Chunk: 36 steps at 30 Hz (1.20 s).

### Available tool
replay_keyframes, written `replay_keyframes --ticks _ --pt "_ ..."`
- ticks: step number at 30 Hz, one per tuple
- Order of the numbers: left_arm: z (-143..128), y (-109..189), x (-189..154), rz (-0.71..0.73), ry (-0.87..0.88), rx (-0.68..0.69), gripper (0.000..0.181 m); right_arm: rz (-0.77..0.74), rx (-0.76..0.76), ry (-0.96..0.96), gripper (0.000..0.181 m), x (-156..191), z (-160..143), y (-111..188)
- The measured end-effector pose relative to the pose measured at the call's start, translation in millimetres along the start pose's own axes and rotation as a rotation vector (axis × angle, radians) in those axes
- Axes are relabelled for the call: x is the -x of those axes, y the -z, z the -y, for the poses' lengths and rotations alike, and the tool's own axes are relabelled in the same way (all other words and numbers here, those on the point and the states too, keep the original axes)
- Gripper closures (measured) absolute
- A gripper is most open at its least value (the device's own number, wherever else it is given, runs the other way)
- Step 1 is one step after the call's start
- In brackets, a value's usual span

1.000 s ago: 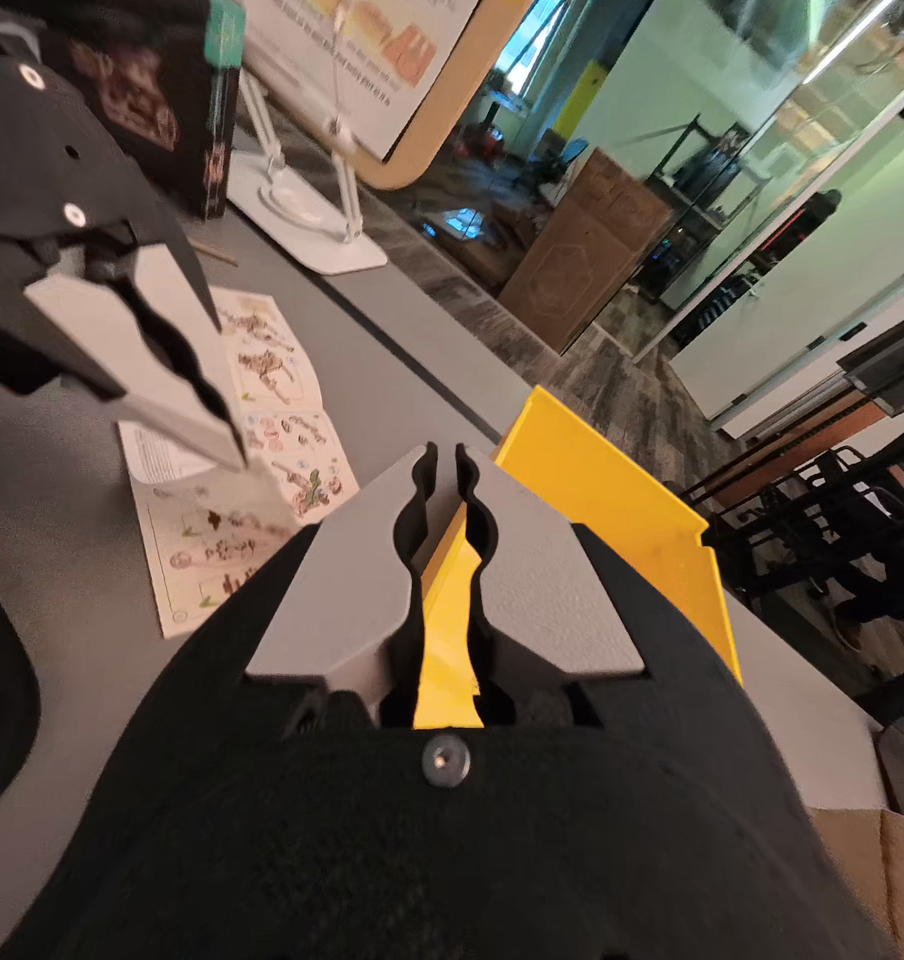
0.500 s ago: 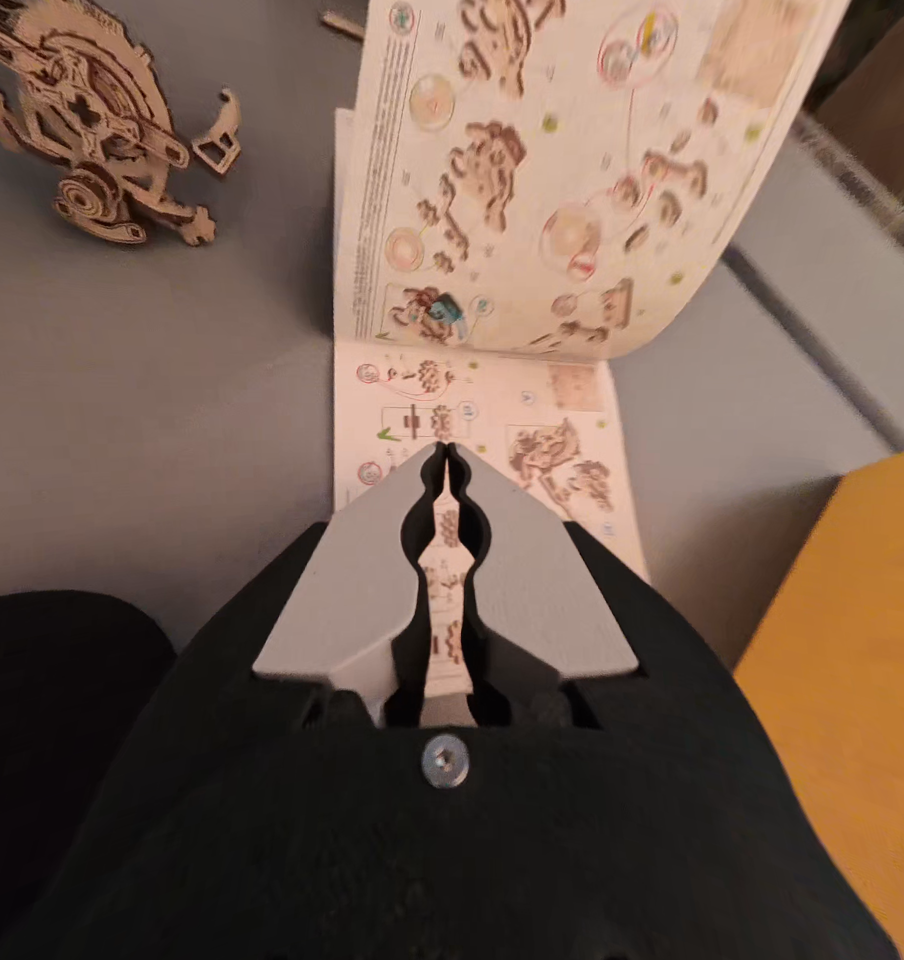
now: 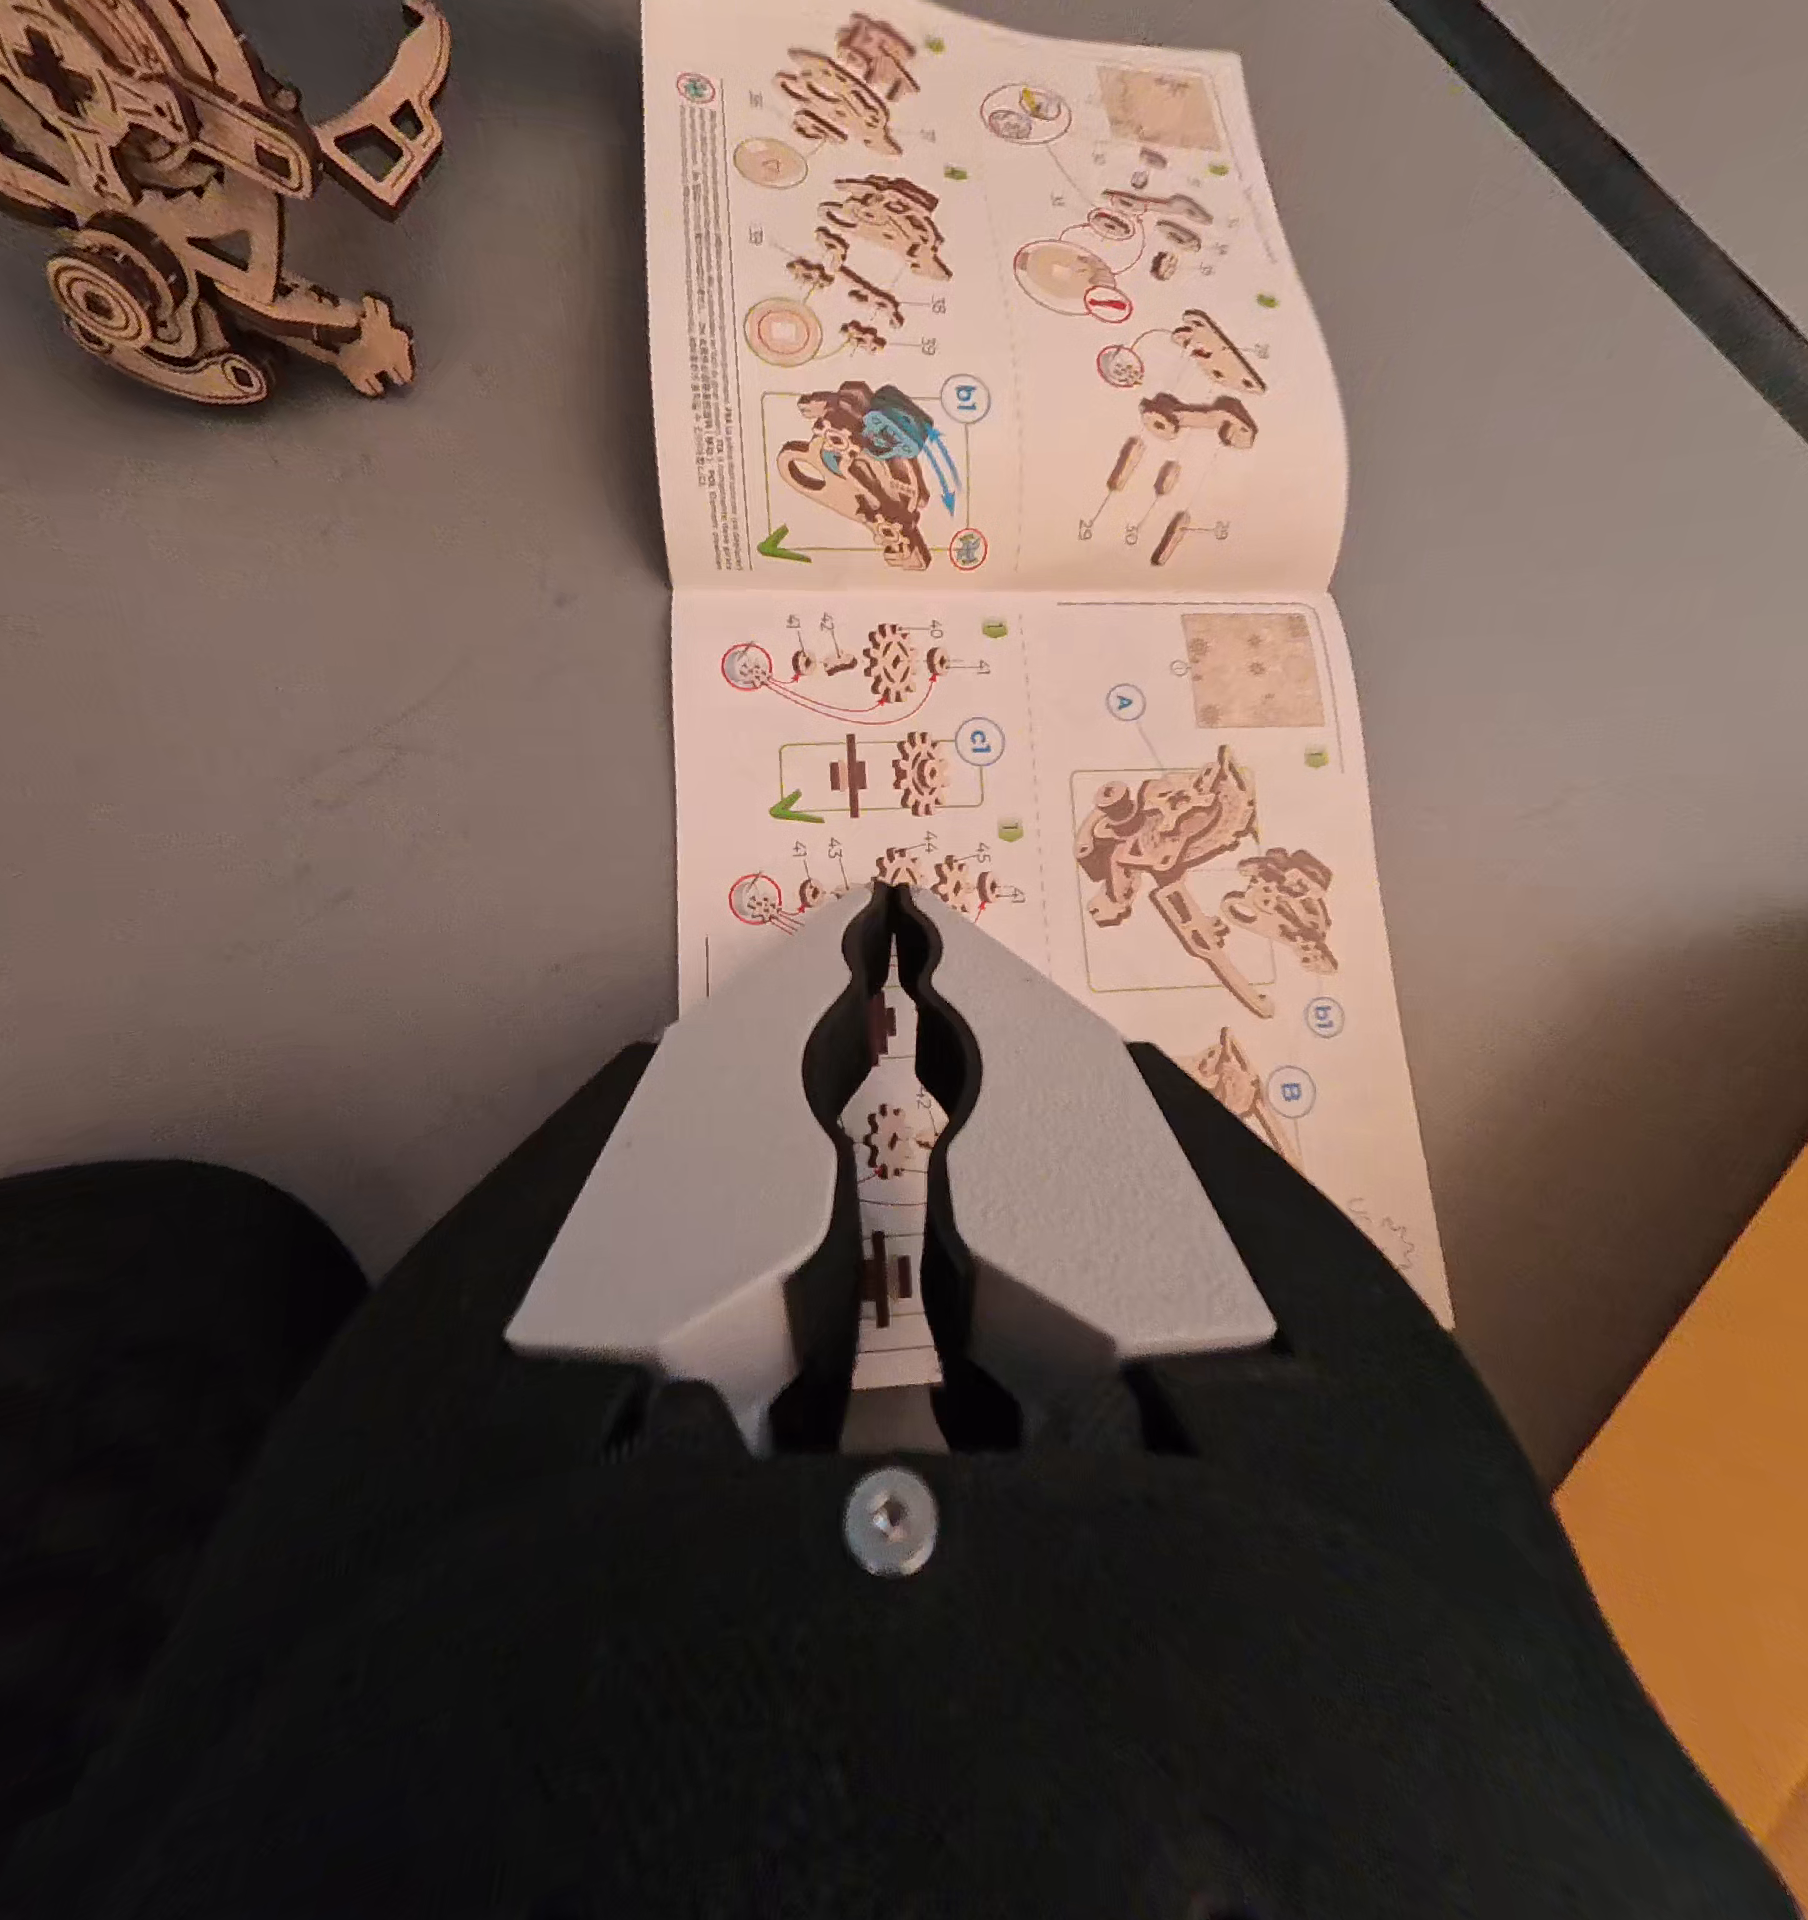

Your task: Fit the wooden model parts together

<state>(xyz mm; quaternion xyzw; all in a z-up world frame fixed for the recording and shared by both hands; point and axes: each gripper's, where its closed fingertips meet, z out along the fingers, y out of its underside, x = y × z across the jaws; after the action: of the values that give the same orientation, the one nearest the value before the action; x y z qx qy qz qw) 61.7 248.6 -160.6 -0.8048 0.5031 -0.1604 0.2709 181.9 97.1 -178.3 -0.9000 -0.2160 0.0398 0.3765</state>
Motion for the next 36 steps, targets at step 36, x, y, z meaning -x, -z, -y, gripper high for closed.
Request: replay_keyframes --ticks 36 --pt "25.5 55.9 -31.7 -0.192 -0.049 -0.105 0.181 0.44 -0.076 0.11 0.181 42.1 60.2 -43.9"
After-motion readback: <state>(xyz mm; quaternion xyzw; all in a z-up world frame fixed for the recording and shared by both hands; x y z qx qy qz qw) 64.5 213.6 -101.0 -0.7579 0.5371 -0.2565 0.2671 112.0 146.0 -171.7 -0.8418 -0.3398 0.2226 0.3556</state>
